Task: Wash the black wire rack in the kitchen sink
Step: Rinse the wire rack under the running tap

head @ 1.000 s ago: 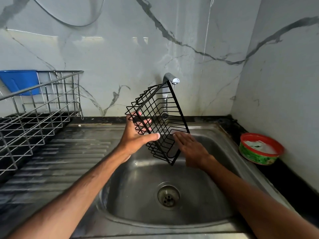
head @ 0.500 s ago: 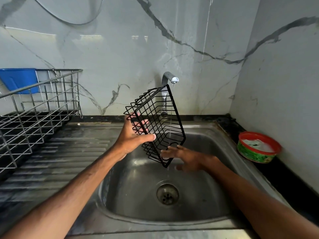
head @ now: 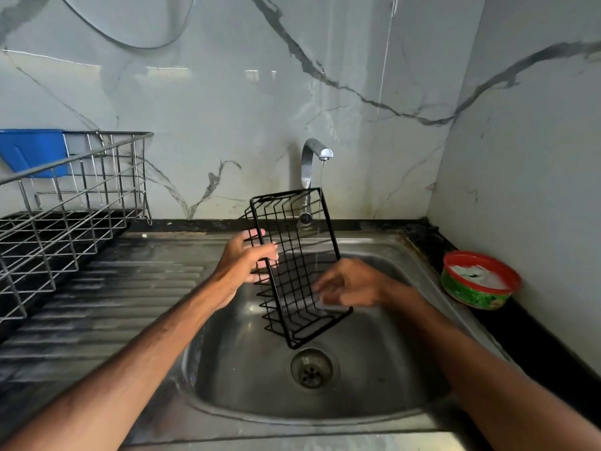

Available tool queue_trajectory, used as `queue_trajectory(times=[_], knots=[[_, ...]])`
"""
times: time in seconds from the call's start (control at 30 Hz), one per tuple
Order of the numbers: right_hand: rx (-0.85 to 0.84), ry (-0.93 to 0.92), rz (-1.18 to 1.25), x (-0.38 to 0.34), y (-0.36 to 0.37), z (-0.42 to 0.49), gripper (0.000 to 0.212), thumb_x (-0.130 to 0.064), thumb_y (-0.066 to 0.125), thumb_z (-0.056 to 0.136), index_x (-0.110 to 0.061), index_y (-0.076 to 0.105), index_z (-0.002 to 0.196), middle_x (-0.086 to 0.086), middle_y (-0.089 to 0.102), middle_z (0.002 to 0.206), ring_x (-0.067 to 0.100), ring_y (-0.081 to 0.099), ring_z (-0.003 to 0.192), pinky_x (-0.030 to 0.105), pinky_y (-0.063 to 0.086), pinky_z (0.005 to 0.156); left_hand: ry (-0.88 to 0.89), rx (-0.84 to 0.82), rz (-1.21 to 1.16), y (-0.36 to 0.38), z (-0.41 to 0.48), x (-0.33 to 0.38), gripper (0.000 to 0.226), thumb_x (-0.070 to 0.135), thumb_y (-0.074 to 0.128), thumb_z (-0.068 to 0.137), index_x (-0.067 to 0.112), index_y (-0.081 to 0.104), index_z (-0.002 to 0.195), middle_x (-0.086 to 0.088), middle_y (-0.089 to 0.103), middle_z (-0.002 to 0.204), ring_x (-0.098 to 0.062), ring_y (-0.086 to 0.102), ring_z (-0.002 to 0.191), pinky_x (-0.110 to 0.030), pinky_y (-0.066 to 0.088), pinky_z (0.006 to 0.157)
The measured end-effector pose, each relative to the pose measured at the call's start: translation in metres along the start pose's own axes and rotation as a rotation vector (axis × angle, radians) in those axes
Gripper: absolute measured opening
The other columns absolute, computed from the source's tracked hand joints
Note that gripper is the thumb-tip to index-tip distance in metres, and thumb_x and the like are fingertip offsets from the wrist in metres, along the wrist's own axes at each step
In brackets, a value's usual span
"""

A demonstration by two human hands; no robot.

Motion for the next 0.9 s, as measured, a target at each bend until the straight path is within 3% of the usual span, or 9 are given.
queue_trajectory(times=[0.1, 0.17, 0.3, 0.43, 0.57, 0.63, 0.7, 0.77, 0.9], knots=[[0.393, 0.023, 0.332, -0.001, -0.048, -0.015, 0.007, -0.006, 0.073, 0.089, -0.011, 0.077, 0.093, 0.002, 0.077, 0.082, 0.013, 0.074, 0.075, 0.039, 0.063, 0.076, -0.069, -0.026, 0.001, 0.006, -0.006, -0.007, 0.048, 0.033, 0.074, 0.064, 0.017, 0.067, 0.108, -0.006, 0.075, 0.119, -0.028, 0.077, 0.094, -0.059, 0.058, 0.09], [0.641, 0.041, 0.393, 0.0, -0.072, -0.03, 0.004, -0.008, 0.074, 0.088, -0.012, 0.075, 0.091, 0.003, 0.075, 0.078, 0.015, 0.073, 0.07, 0.032, 0.063, 0.068, -0.1, -0.041, 0.011, 0.011, -0.009, -0.01, 0.039, 0.034, 0.07, 0.076, 0.011, 0.069, 0.108, -0.006, 0.075, 0.117, -0.03, 0.078, 0.092, -0.062, 0.057, 0.091], [0.822, 0.022, 0.38, 0.005, -0.088, -0.039, 0.021, -0.012, 0.081, 0.082, -0.016, 0.073, 0.101, -0.006, 0.072, 0.09, 0.005, 0.068, 0.082, 0.016, 0.056, 0.068, -0.144, -0.062, -0.005, 0.017, -0.011, -0.015, 0.027, 0.029, 0.058, 0.094, 0.011, 0.068, 0.11, -0.008, 0.078, 0.111, -0.035, 0.077, 0.091, -0.058, 0.06, 0.086], [0.812, 0.108, 0.351, 0.019, -0.08, -0.031, 0.046, -0.01, 0.08, 0.081, -0.023, 0.061, 0.122, -0.009, 0.059, 0.114, 0.004, 0.06, 0.102, 0.013, 0.054, 0.07, -0.135, -0.017, -0.021, 0.013, -0.012, -0.011, 0.031, 0.034, 0.057, 0.094, 0.013, 0.067, 0.114, -0.008, 0.077, 0.112, -0.035, 0.077, 0.09, -0.058, 0.06, 0.086], [0.568, 0.31, 0.808, 0.052, -0.047, -0.006, 0.06, -0.025, 0.078, 0.085, -0.019, 0.051, 0.139, -0.001, 0.06, 0.127, 0.014, 0.06, 0.112, 0.028, 0.055, 0.086, -0.288, -0.003, -0.097, 0.007, -0.01, -0.03, 0.07, 0.061, 0.062, 0.084, 0.01, 0.059, 0.131, -0.016, 0.072, 0.123, -0.04, 0.073, 0.103, -0.054, 0.058, 0.091], [0.478, 0.347, 1.003, 0.057, -0.033, 0.005, 0.052, -0.029, 0.073, 0.09, -0.021, 0.054, 0.136, 0.003, 0.063, 0.128, 0.017, 0.064, 0.109, 0.04, 0.056, 0.092, -0.395, -0.052, -0.137, 0.014, -0.015, -0.039, 0.084, 0.068, 0.062, 0.08, 0.002, 0.057, 0.131, -0.022, 0.071, 0.123, -0.045, 0.071, 0.106, -0.055, 0.056, 0.094], [0.379, 0.332, 1.095, 0.053, -0.028, 0.016, 0.036, -0.032, 0.066, 0.094, -0.022, 0.058, 0.128, 0.004, 0.066, 0.122, 0.016, 0.065, 0.099, 0.038, 0.057, 0.081, -0.429, -0.114, -0.154, 0.023, -0.023, -0.037, 0.078, 0.066, 0.052, 0.089, -0.003, 0.061, 0.124, -0.024, 0.074, 0.114, -0.044, 0.073, 0.101, -0.049, 0.06, 0.085], [0.224, 0.366, 1.092, 0.052, -0.019, 0.021, 0.034, -0.041, 0.059, 0.096, -0.019, 0.062, 0.122, 0.008, 0.067, 0.117, 0.022, 0.066, 0.098, 0.035, 0.055, 0.072, -0.456, -0.211, -0.143, 0.034, -0.031, -0.038, 0.079, 0.067, 0.045, 0.093, -0.005, 0.065, 0.119, -0.026, 0.073, 0.114, -0.042, 0.073, 0.101, -0.044, 0.061, 0.078], [0.089, 0.483, 1.103, 0.066, 0.004, 0.02, 0.045, -0.04, 0.043, 0.1, -0.007, 0.066, 0.121, 0.02, 0.069, 0.123, 0.039, 0.062, 0.119, 0.051, 0.053, 0.094, -0.481, -0.254, -0.171, 0.039, -0.041, -0.035, 0.083, 0.068, 0.044, 0.095, -0.009, 0.069, 0.109, -0.031, 0.072, 0.11, -0.041, 0.075, 0.093, -0.046, 0.064, 0.077]])
Point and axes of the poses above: each hand's wrist, its own z-axis towards the middle knuckle, its own y-axis out of the palm, x = y × z, the point moved 10 cm from there along z, towards the middle knuckle
